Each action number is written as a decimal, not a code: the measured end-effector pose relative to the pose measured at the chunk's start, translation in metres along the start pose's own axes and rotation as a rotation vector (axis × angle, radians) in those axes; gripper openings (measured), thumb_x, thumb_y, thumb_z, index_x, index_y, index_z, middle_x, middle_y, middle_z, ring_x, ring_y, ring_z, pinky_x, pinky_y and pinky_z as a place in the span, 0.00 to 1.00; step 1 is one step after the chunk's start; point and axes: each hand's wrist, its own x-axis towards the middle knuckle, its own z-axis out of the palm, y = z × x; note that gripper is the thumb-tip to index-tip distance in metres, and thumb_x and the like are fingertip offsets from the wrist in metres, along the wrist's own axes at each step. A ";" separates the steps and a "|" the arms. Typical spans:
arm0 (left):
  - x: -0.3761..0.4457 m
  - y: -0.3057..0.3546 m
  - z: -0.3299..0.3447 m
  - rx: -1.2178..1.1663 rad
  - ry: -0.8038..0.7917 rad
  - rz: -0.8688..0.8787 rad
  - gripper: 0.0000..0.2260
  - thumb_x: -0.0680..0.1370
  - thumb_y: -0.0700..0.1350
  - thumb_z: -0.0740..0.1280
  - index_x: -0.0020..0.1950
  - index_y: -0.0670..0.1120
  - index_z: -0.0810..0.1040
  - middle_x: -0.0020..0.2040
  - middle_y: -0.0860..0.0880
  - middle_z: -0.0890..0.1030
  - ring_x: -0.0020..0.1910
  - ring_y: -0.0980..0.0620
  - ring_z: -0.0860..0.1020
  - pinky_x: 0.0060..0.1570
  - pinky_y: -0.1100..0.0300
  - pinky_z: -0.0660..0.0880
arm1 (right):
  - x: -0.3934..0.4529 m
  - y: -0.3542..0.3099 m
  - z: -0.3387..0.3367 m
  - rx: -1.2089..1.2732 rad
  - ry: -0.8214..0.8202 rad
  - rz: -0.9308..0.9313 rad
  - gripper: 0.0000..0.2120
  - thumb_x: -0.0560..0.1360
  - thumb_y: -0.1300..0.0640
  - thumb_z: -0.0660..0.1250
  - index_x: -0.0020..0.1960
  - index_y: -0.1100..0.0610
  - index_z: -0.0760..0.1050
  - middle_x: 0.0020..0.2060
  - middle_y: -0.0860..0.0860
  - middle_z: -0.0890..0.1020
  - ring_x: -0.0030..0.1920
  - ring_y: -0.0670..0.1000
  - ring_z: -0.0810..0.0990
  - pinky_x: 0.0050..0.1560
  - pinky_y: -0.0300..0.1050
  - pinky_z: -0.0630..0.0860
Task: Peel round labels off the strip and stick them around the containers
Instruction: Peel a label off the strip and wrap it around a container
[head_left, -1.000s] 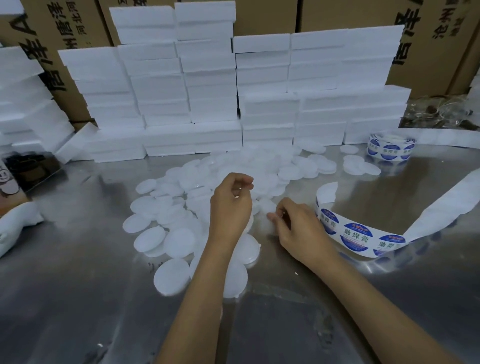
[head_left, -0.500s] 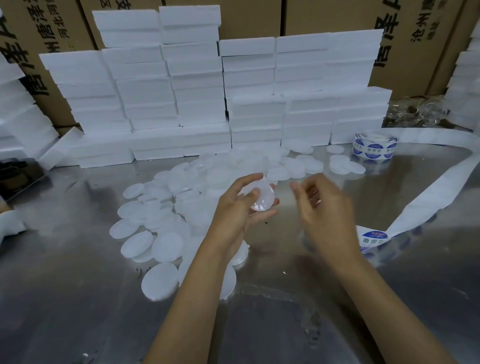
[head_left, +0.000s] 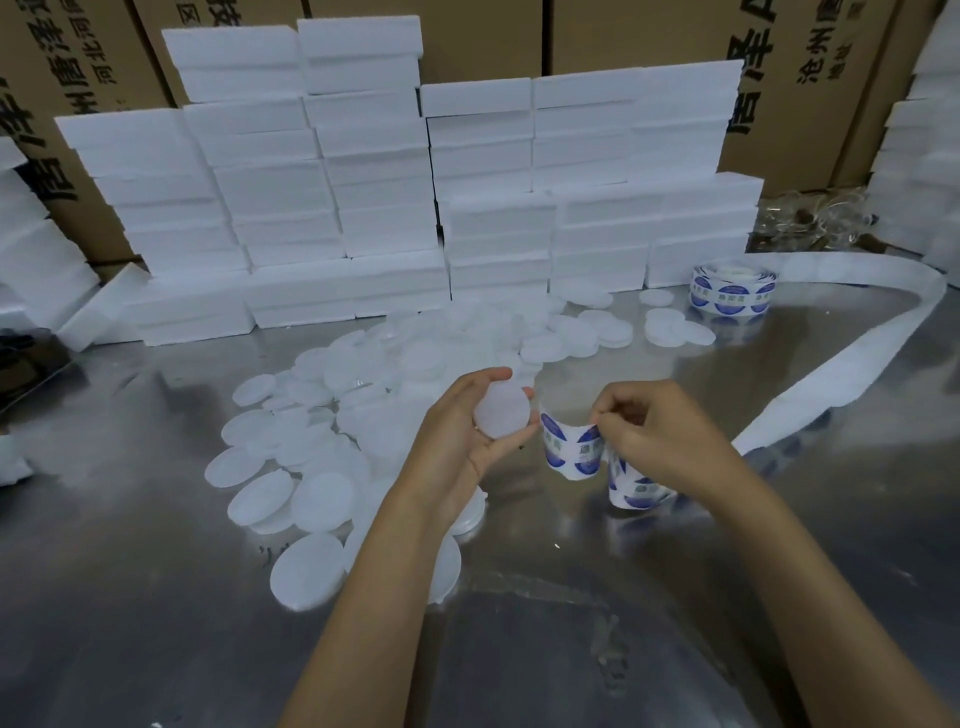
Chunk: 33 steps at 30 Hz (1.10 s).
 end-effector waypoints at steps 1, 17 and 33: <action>0.000 0.000 0.000 0.022 0.002 0.006 0.08 0.83 0.42 0.64 0.58 0.41 0.80 0.64 0.37 0.78 0.58 0.41 0.82 0.52 0.46 0.83 | 0.000 0.000 0.002 0.003 -0.025 -0.006 0.14 0.73 0.65 0.63 0.33 0.51 0.77 0.28 0.46 0.79 0.32 0.46 0.75 0.39 0.45 0.73; -0.008 -0.019 0.010 0.673 -0.238 0.000 0.12 0.80 0.51 0.68 0.43 0.47 0.87 0.42 0.49 0.87 0.41 0.54 0.84 0.42 0.66 0.78 | -0.005 -0.008 0.001 -0.266 0.111 -0.107 0.03 0.74 0.56 0.66 0.47 0.52 0.77 0.45 0.45 0.80 0.50 0.51 0.77 0.54 0.49 0.73; 0.000 -0.018 0.002 0.287 -0.075 -0.100 0.09 0.74 0.42 0.69 0.37 0.43 0.86 0.43 0.41 0.86 0.41 0.50 0.86 0.40 0.59 0.81 | -0.032 -0.018 0.043 -0.424 0.321 -0.358 0.07 0.71 0.52 0.75 0.46 0.53 0.82 0.42 0.47 0.82 0.47 0.53 0.78 0.51 0.46 0.66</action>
